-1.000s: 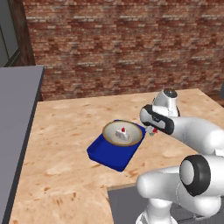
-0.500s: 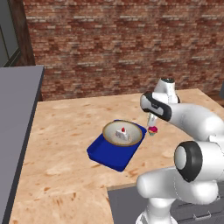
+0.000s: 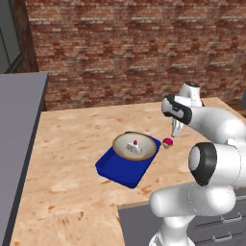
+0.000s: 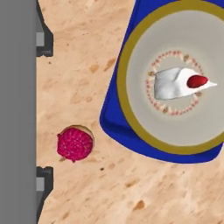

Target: Place the bowl with cake and the cupcake onto the tray.

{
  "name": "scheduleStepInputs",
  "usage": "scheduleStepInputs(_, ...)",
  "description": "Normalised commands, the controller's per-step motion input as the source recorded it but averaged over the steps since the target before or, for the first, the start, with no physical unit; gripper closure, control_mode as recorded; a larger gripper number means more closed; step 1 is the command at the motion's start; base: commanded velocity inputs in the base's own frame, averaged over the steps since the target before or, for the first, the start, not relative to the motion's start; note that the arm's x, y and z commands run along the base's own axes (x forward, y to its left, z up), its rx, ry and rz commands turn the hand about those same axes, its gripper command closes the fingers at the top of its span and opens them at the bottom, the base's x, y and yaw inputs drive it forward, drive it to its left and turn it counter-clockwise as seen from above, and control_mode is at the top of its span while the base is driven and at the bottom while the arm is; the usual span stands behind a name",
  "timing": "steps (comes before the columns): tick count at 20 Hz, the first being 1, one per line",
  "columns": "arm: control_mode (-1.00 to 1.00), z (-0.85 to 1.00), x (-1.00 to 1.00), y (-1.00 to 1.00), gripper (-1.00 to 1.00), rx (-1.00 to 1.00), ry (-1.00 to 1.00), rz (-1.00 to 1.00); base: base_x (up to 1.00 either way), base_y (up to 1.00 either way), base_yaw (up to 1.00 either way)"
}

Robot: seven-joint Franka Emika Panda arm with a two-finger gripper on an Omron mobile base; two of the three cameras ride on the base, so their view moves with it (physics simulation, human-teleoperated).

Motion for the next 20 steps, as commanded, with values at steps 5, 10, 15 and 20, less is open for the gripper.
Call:
scheduleStepInputs(5,-1.0,-0.32,0.0,-0.3,-1.0,0.0,0.0,0.1,0.0,0.0,0.0)
scheduleStepInputs(10,-1.0,-0.4,0.02,-0.19,-1.0,0.0,-0.01,0.08,0.0,0.0,0.0)
scheduleStepInputs(15,-1.0,-0.28,0.13,-0.11,-1.0,0.0,-0.02,0.12,0.0,0.0,0.0)
scheduleStepInputs(20,-1.0,-0.14,0.17,-0.09,-1.0,0.02,-0.1,0.12,0.0,0.0,0.0)
